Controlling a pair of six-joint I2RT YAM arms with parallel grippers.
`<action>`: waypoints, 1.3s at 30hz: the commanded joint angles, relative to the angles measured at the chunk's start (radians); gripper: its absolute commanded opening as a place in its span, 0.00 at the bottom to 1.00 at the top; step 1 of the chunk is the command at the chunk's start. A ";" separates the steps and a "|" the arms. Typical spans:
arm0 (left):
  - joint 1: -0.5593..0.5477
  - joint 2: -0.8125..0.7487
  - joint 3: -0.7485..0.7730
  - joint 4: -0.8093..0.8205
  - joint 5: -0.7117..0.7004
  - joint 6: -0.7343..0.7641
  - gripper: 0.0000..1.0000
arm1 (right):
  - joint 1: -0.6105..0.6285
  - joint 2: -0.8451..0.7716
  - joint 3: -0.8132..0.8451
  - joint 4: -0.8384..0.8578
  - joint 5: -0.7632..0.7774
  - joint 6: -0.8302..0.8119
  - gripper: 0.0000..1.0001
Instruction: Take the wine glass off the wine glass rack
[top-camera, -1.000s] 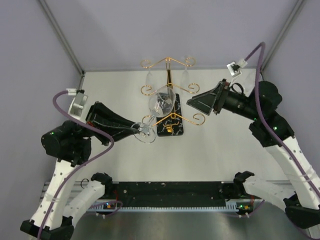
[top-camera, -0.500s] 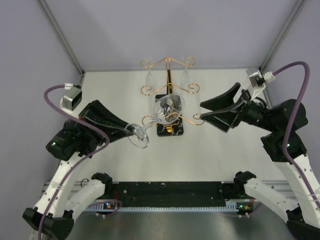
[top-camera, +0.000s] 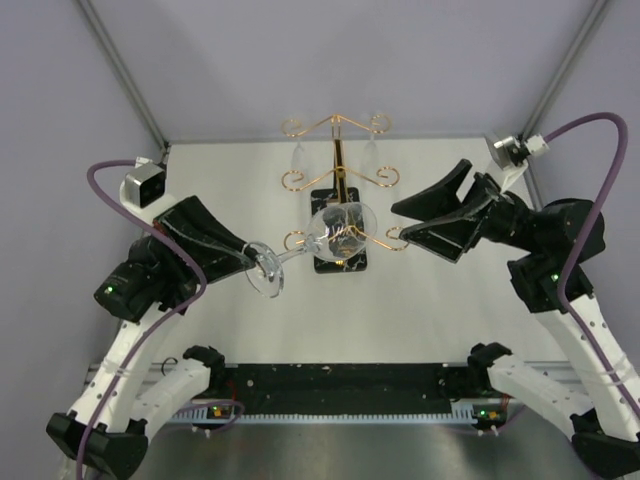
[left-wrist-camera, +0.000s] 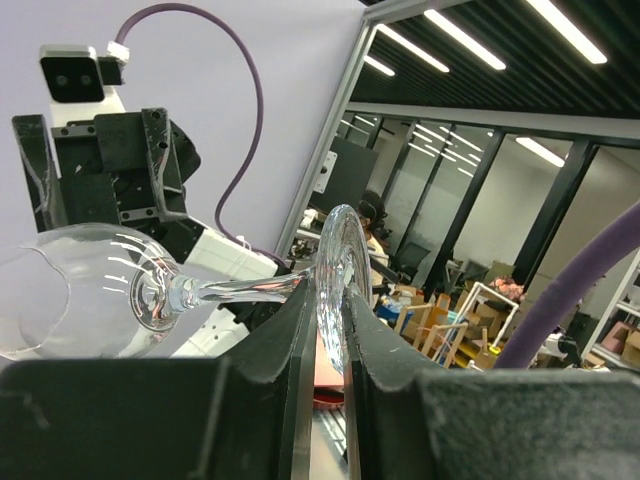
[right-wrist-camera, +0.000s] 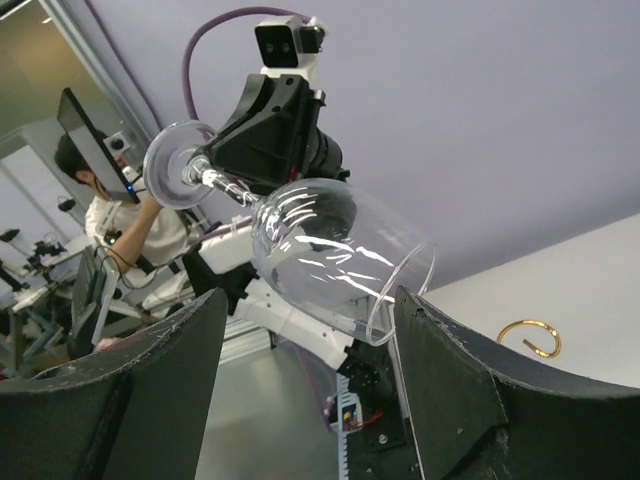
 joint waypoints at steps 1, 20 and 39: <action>-0.003 -0.002 0.023 0.376 -0.090 -0.043 0.00 | -0.005 0.030 -0.027 0.167 -0.034 0.114 0.68; -0.003 0.008 0.069 0.376 -0.087 -0.040 0.00 | 0.040 0.065 -0.110 0.302 -0.037 0.228 0.68; -0.002 -0.001 0.063 0.376 -0.086 -0.036 0.00 | 0.133 0.196 -0.177 0.786 -0.065 0.497 0.50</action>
